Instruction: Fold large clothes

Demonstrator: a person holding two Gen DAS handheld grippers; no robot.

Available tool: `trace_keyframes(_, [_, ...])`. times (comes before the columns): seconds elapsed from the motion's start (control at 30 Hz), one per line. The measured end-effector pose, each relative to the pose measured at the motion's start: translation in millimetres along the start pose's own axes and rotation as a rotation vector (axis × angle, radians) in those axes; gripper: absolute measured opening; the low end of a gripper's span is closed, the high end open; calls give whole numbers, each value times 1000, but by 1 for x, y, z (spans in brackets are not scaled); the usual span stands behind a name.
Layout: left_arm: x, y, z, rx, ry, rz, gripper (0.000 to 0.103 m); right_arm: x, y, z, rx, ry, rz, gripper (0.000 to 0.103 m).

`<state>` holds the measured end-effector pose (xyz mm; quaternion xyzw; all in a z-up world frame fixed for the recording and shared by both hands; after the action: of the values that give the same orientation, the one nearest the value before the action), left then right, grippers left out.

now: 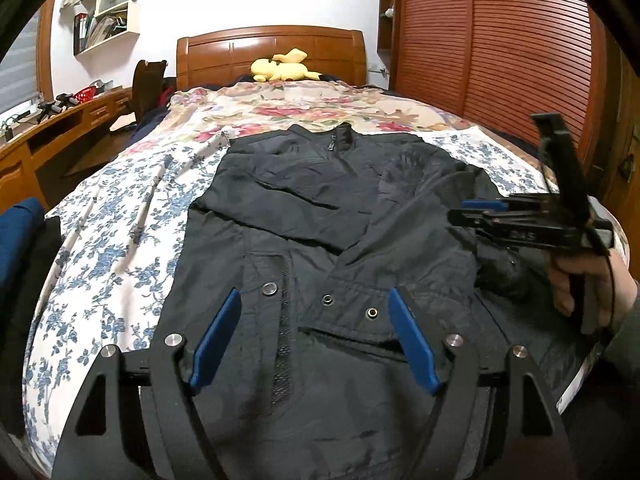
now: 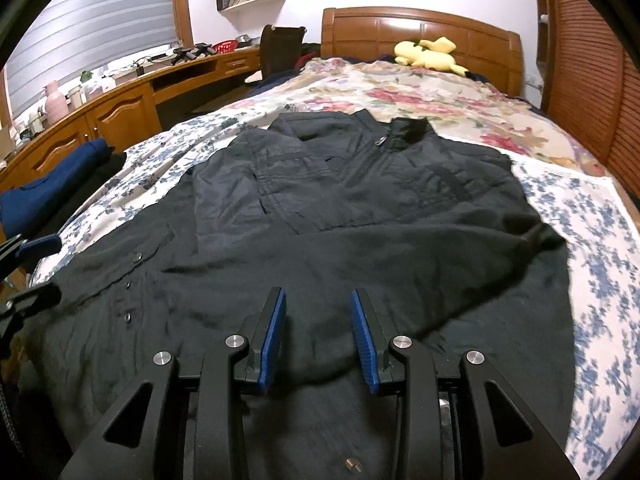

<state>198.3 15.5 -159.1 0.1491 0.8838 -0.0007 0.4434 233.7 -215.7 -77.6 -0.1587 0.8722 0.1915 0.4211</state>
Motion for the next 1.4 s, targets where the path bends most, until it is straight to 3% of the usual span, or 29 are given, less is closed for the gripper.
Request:
trace_keyframes(0.3, [5,5,-5,-12,-6,18,77,31,17,40,-22,212,-51,35])
trace_keyframes(0.47, [7,9,-8,-11,-14,13,77,35,16,27,-43,201,-65,35])
trace_keyframes(0.57, [7,8,-9,-10,-20,16,77,19,5,4,-34,124,-53,35])
trace_keyframes(0.7, [1,4,-5,-3,-28,27,77,-15,-32,-21,3,27,-21,35])
trace_keyframes(0.83, [-11,-2,11,8,-41,37,77,-47,-89,-14,98,-16,14,35])
trace_keyframes(1.0, [-20,-13,32,29,-47,59,77,-78,-157,31,218,-1,75,35])
trace_keyframes(1.13, [-19,-22,47,49,-37,76,77,-94,-196,76,263,43,151,35])
trace_keyframes(1.3, [-18,-36,55,100,-23,90,77,-99,-227,124,240,112,247,35])
trace_keyframes(1.4, [-16,-43,56,118,-16,101,77,-93,-230,141,204,163,237,32])
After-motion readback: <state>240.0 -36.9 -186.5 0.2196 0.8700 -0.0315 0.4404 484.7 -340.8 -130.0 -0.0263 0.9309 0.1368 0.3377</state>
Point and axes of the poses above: each gripper's, at about its wrist camera, not at the fingertips, and z roughly the way its jaws point, y to its left, x to its underside, the point moved 8 cm from there along z, roughly the way its jaws point, and after that the axes turned 12 degrees about z, right-handed, at the moved point
